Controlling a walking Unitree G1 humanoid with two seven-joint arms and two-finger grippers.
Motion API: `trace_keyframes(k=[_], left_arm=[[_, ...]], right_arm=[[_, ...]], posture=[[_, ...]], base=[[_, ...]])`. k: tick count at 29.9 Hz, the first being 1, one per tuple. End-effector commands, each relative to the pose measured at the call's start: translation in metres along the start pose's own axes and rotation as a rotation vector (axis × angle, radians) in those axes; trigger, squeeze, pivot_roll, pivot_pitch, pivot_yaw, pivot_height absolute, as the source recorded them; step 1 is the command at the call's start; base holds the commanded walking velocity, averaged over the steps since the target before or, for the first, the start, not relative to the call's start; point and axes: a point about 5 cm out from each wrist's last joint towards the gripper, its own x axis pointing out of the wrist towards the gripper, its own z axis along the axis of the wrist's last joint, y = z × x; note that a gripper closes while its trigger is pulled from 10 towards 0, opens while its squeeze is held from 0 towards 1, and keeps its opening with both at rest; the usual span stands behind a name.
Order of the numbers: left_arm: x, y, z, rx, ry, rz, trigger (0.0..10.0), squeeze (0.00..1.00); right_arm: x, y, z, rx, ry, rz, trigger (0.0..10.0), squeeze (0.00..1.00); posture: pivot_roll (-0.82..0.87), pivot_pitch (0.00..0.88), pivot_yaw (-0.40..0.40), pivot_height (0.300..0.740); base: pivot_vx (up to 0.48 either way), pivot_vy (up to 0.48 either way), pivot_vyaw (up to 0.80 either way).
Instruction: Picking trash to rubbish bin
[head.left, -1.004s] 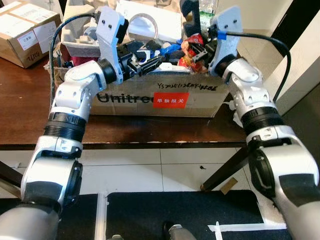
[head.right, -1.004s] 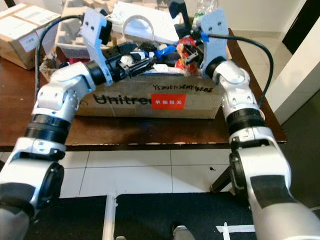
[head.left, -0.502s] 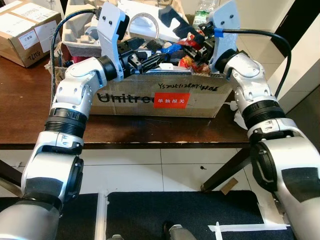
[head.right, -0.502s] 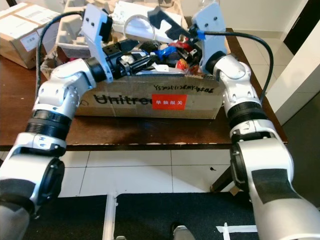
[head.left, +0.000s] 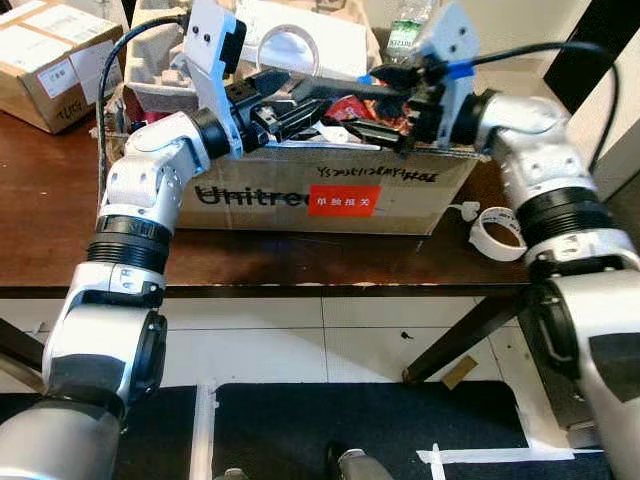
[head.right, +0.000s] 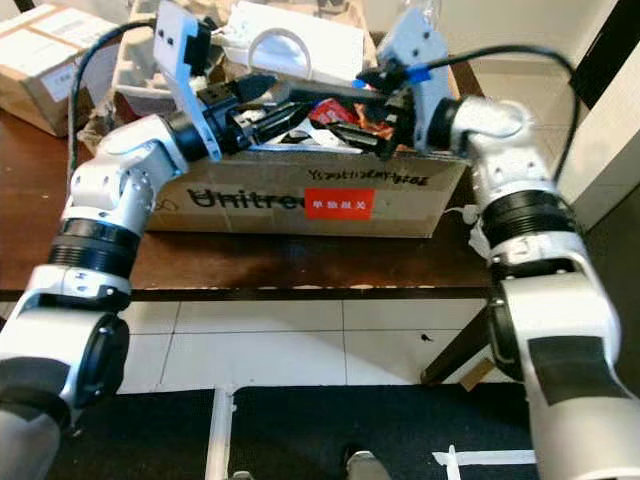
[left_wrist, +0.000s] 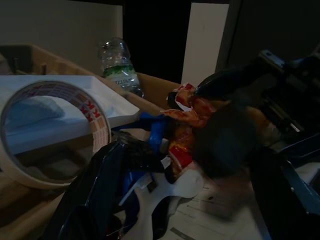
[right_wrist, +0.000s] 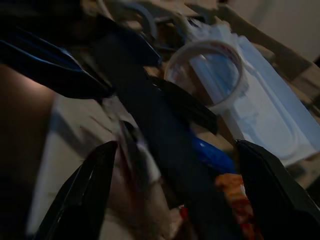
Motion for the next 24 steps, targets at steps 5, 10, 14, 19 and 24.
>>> trace_keyframes(k=[5, 10, 14, 19, 24], left_arm=[[0.0, -0.001, 0.009, -0.001, -0.031, -0.029, 10.0, 0.0], [-0.001, -0.002, 0.012, -0.012, -0.045, -0.038, 10.0, 0.0], [-0.002, -0.003, 0.013, -0.02, -0.052, -0.044, 10.0, 0.0], [-0.007, -0.024, 0.019, -0.078, -0.139, -0.254, 10.0, 0.0], [-0.014, -0.05, 0.019, -0.114, -0.157, -0.455, 10.0, 0.0]], right_arm=[[-0.018, -0.012, 0.009, 0.056, -0.046, 0.004, 10.0, 0.0], [-0.028, -0.02, 0.017, 0.147, -0.121, -0.025, 10.0, 0.0], [-0.035, -0.027, 0.023, 0.206, -0.2, -0.078, 10.0, 0.0], [-0.044, -0.026, 0.033, 0.337, -0.396, -0.042, 10.0, 0.0], [-0.045, -0.005, 0.013, 0.388, -0.345, 0.042, 10.0, 0.0]], posture=[[0.03, 0.211, -0.034, 0.74], [0.03, 0.206, -0.036, 0.74], [0.04, 0.204, -0.037, 0.74], [0.04, 0.198, -0.037, 0.74], [0.03, 0.201, -0.031, 0.74]], base=[[0.0, 0.0, 0.0], [0.0, 0.0, 0.0], [0.0, 0.0, 0.0], [0.0, 0.0, 0.0], [0.0, 0.0, 0.0]])
